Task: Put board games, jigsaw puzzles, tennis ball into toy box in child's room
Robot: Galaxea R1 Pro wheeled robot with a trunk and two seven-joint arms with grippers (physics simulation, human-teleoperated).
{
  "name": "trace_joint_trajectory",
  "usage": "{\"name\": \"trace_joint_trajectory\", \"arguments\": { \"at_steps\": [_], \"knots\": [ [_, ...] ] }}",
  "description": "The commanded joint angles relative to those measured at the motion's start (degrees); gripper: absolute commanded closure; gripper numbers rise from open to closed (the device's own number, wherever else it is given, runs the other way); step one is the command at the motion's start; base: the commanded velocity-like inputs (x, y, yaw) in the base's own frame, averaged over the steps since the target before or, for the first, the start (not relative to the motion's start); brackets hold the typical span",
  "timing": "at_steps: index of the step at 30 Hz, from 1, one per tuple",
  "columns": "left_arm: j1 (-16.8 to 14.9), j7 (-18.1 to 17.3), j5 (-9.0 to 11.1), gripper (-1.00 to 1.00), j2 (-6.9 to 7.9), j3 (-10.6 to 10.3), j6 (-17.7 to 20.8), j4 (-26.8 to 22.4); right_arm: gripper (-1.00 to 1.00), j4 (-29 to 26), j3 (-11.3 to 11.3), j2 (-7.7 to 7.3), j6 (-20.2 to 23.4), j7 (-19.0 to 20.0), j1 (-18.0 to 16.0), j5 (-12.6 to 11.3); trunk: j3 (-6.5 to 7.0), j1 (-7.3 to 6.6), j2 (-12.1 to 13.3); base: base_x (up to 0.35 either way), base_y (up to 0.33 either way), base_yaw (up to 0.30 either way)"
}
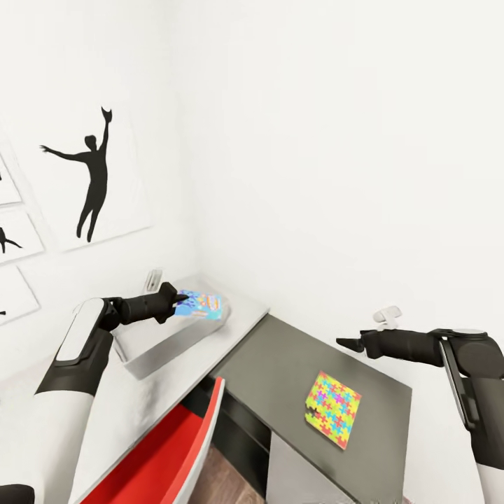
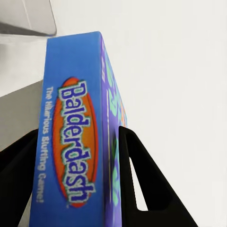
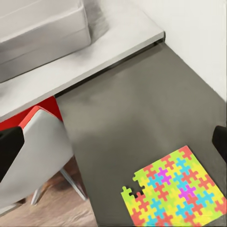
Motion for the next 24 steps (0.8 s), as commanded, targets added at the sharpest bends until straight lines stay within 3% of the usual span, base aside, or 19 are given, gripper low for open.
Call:
{"name": "trace_joint_trajectory", "arguments": {
  "at_steps": [1,5,7,12,14,17,18,21,24],
  "knots": [
    [0.1,0.6,0.8,1.0,0.39,0.2,0.1,-0.3,-1.0,0.0,-0.2,0.0,0.3,0.6,-0.1,0.6,-0.1,0.04,-0.1,0.0,0.003,-0.286],
    [0.8,0.7,0.9,1.0,1.76,0.4,0.1,-1.9,-1.0,0.0,-0.6,-0.03,0.3,0.6,-0.1,0.6,0.01,0.04,-0.1,0.0,0.001,-0.286],
    [1.3,0.7,1.0,1.0,3.2,0.9,0.1,-2.7,-1.0,-0.1,-0.6,-0.04,0.3,0.6,-0.1,0.6,0.07,0.04,-0.1,0.0,0.0,-0.286],
    [3.7,0.7,1.3,1.0,6.62,4.2,0.3,-3.6,-1.0,-0.1,-0.7,-0.1,0.3,0.6,-0.1,0.6,0.22,0.04,-0.1,0.0,0.0,-0.286],
    [4.8,0.8,3.2,1.0,7.6,5.6,0.4,-5.2,-1.0,-0.1,-0.7,-0.12,0.3,0.6,-0.1,0.6,0.28,0.04,-0.1,0.0,0.0,-0.286],
    [5.4,0.9,4.5,1.0,8.72,6.0,0.4,-6.9,-1.0,-0.1,-0.7,-0.12,0.3,0.6,-0.1,0.6,0.37,0.04,-0.1,0.0,0.0,-0.286],
    [6.8,1.0,5.1,1.0,10.1,7.2,0.4,-8.5,-1.0,0.0,-0.7,-0.17,0.3,0.6,-0.1,0.6,0.4,0.04,-0.1,0.0,0.0,-0.286],
    [9.4,1.0,7.4,1.0,12.13,10.3,0.4,-10.4,-1.0,0.0,-0.7,-0.2,0.3,0.6,-0.2,0.6,0.49,0.04,-0.1,0.0,0.0,-0.286],
    [10.7,1.0,8.5,1.0,13.58,11.3,0.4,-11.0,-1.0,0.0,-0.8,-0.21,0.3,0.6,-0.2,0.6,0.58,0.04,-0.1,0.076,0.119,-0.286]
  ]
}}
